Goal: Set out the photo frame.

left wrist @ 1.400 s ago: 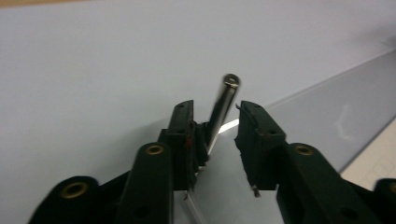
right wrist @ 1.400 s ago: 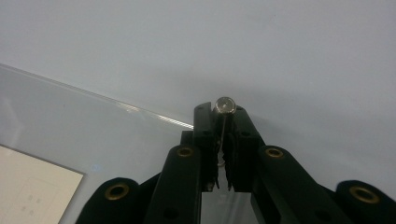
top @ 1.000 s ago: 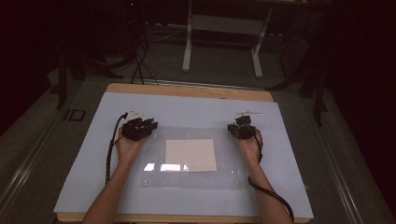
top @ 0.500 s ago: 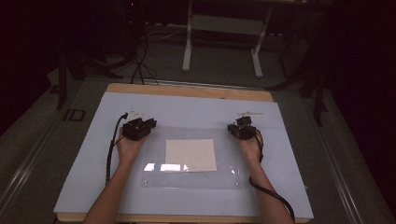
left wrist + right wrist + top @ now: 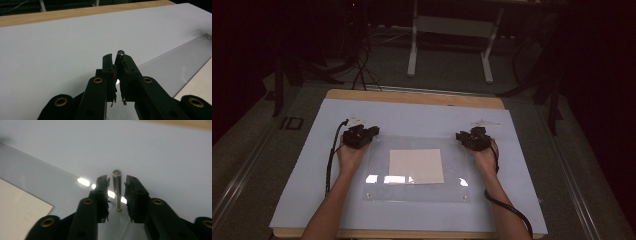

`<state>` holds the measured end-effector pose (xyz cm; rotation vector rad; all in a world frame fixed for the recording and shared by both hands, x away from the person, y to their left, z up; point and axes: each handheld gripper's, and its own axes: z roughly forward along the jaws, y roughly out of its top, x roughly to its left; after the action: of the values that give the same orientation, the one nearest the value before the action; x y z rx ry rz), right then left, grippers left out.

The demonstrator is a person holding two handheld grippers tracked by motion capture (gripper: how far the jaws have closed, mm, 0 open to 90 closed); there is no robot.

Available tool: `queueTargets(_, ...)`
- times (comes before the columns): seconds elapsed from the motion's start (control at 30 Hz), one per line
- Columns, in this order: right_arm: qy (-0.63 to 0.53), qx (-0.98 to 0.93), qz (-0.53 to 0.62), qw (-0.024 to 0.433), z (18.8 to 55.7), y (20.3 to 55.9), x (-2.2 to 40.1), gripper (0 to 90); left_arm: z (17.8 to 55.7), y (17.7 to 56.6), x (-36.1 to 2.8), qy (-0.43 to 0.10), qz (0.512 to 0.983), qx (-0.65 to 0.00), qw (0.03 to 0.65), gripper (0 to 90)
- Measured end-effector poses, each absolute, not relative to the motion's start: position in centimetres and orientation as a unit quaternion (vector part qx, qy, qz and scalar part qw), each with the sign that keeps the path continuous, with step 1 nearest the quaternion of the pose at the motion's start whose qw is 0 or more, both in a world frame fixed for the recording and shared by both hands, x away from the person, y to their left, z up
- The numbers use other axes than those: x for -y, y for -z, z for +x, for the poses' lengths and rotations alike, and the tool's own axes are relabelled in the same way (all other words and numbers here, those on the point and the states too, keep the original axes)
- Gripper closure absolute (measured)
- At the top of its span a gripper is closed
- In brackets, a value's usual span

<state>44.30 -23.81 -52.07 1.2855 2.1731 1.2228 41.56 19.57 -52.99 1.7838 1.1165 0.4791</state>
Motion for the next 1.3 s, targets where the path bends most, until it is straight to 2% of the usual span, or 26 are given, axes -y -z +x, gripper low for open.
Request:
queueTargets(0.1,-0.438,-0.771,0.419,0.194,43.8,51.5,24.5,67.1,41.6,52.9,-19.6,-0.194,0.730,-0.456,0.471,83.7)
queueTargets(0.2,-0.426,-0.785,0.392,0.220,43.6,51.0,24.7,72.0,41.6,53.0,-19.6,-0.192,0.730,-0.456,0.472,83.6)
queueTargets(0.3,-0.420,-0.798,0.373,0.217,43.7,50.9,24.4,82.0,41.7,52.9,-19.6,-0.191,0.732,-0.454,0.471,83.6)
queueTargets(0.4,-0.424,-0.797,0.373,0.213,43.8,51.1,24.1,84.9,41.7,52.8,-19.7,-0.189,0.735,-0.452,0.469,83.2)
queueTargets(0.57,-0.437,-0.791,0.381,0.195,44.0,51.3,24.6,85.4,41.8,52.9,-19.8,-0.186,0.734,-0.446,0.477,80.9)
queueTargets(0.7,-0.435,-0.793,0.383,0.189,44.2,51.2,24.6,85.4,41.9,52.9,-19.9,-0.185,0.736,-0.444,0.476,83.3)
queueTargets(1.3,-0.419,-0.796,0.412,0.147,45.5,50.6,24.5,85.5,43.7,52.2,-20.4,-0.124,0.743,-0.469,0.462,84.2)
